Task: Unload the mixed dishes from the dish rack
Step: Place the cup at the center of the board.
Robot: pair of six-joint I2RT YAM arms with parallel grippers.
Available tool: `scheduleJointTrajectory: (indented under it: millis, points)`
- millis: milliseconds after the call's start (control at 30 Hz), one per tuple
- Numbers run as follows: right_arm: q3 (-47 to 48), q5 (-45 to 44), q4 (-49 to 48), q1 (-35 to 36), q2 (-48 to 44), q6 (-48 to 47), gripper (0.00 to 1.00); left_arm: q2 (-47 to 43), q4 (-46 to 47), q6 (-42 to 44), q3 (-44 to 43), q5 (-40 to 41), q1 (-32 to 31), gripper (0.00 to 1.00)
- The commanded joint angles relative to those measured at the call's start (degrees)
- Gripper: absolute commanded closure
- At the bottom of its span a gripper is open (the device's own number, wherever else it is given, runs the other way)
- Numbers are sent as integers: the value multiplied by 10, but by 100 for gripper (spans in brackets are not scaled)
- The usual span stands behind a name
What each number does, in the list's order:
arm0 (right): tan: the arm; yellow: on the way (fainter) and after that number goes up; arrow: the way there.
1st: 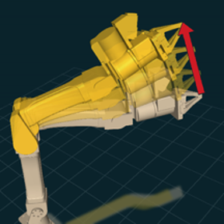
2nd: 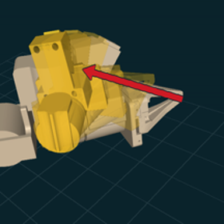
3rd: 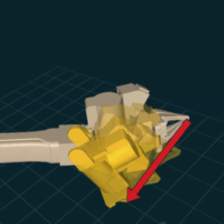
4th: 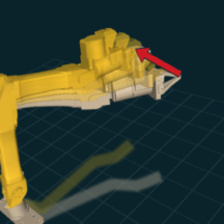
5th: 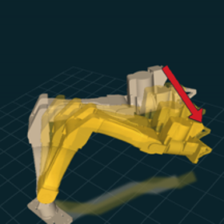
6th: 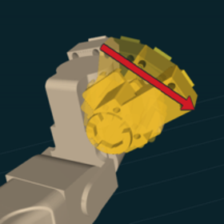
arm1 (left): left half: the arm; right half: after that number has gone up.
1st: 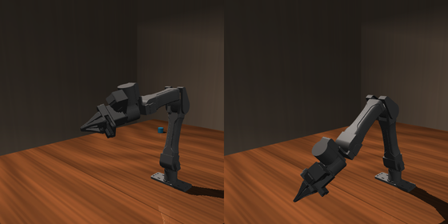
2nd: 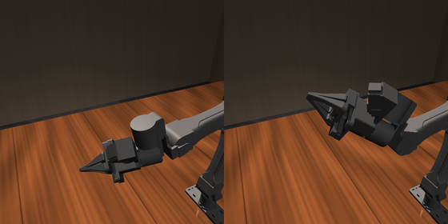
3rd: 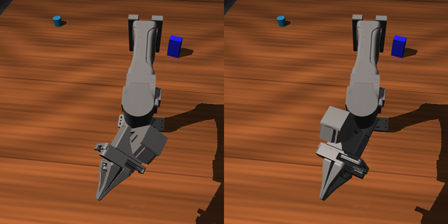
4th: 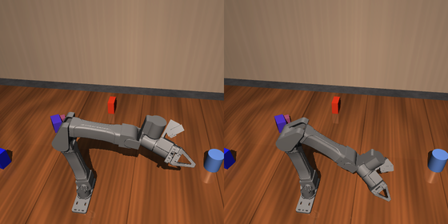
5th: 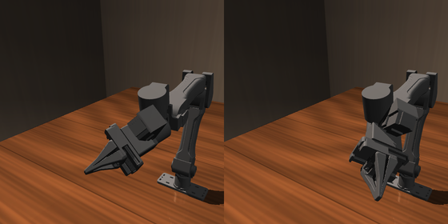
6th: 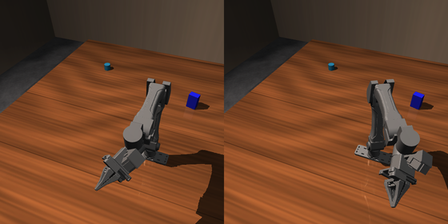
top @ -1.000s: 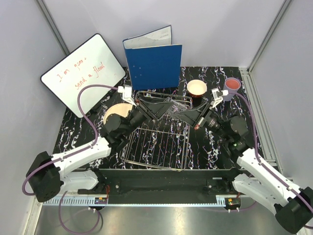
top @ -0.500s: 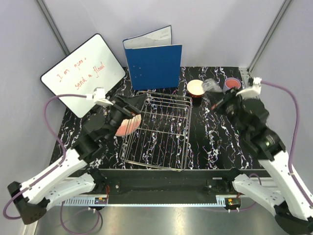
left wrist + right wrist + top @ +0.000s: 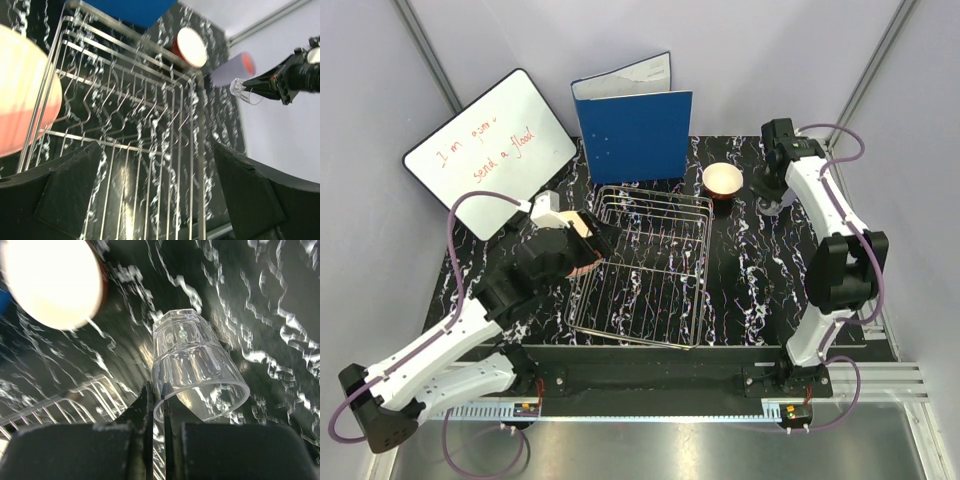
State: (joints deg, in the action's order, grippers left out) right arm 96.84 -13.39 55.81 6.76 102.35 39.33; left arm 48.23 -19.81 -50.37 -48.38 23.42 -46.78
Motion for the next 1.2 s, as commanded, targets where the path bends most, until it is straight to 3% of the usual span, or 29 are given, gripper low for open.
scheduleJointTrajectory:
  millis: [0, 333, 533, 867, 1167]
  points:
    - [27, 40, 46, -6, 12, 12, 100, 10, -22, 2, -10, -28, -1, 1]
    - [44, 77, 34, -28, 149, -4, 100, 49, -29, 0, -6, -60, 0, 1]
    - [77, 71, 42, -30, 186, -16, 99, 75, -34, -7, -8, -76, -1, 1]
    - [86, 68, 37, -30, 166, -26, 61, 108, -34, 7, -22, -95, -1, 1]
    - [127, 71, 37, -30, 95, -20, 54, 114, -34, 19, -32, -97, -1, 1]
